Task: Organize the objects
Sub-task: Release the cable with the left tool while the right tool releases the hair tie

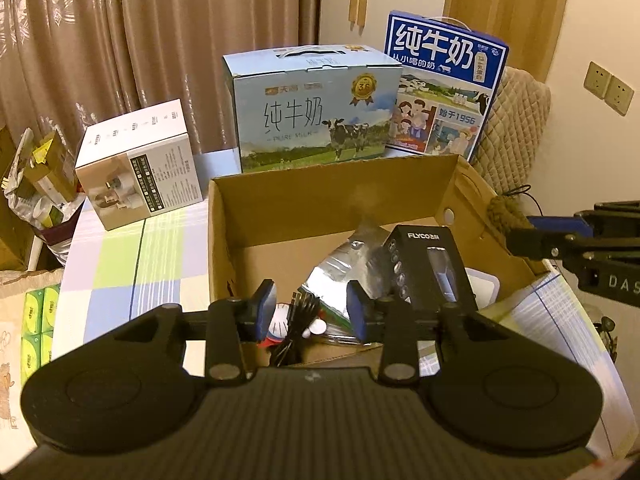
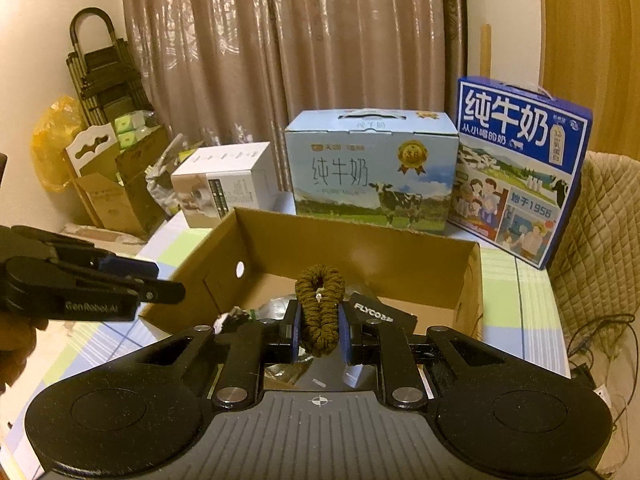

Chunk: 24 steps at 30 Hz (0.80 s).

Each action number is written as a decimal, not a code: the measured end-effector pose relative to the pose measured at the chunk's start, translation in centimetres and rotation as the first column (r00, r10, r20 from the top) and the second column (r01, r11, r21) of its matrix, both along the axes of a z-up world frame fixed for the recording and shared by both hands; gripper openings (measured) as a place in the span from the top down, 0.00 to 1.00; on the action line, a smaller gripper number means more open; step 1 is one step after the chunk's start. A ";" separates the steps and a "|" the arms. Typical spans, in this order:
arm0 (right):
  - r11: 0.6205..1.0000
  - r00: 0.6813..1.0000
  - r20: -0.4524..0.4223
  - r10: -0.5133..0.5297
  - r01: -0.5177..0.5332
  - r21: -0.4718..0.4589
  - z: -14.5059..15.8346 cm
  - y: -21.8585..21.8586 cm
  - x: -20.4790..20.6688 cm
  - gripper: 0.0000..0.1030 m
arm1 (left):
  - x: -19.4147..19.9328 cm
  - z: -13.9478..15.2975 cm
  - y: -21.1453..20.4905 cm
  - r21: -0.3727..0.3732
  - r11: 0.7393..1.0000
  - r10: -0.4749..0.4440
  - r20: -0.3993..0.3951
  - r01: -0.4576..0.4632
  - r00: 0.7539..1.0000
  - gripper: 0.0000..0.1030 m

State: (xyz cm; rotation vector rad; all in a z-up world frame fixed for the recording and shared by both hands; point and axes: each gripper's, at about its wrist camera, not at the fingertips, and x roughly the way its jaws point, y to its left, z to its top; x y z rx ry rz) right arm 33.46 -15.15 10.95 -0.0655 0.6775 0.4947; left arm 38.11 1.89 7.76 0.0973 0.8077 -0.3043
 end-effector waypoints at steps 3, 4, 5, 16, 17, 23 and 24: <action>1.000 1.000 0.005 0.003 -0.003 0.001 0.3 0.2 -0.1 0.85 | -0.3 0.1 -0.1 -0.003 1.000 -0.001 0.000 0.001 1.000 0.67; 1.000 1.000 0.006 0.003 -0.003 0.002 0.4 0.3 -0.1 0.85 | -0.4 0.2 -0.1 -0.002 1.000 -0.002 0.000 0.002 1.000 0.67; 1.000 1.000 0.007 0.003 -0.003 0.004 0.5 0.4 -0.1 0.85 | -0.4 0.2 -0.1 -0.002 1.000 -0.003 0.001 0.003 1.000 0.66; 1.000 1.000 -0.001 -0.006 0.006 0.014 0.4 0.2 0.3 0.85 | -0.6 0.3 0.1 0.001 1.000 0.001 0.005 -0.001 1.000 0.46; 1.000 1.000 -0.002 -0.007 0.007 0.014 0.3 0.2 0.4 0.85 | -0.6 0.3 0.1 0.000 1.000 0.001 0.004 -0.001 1.000 0.44; 1.000 1.000 -0.005 -0.011 0.011 0.016 0.0 0.1 0.8 0.85 | -0.3 -0.1 0.1 0.008 1.000 0.010 0.009 -0.010 1.000 0.26; 1.000 1.000 -0.005 -0.011 0.011 0.016 -0.1 0.1 0.8 0.85 | -0.3 -0.1 0.1 0.009 1.000 0.012 0.010 -0.012 1.000 0.24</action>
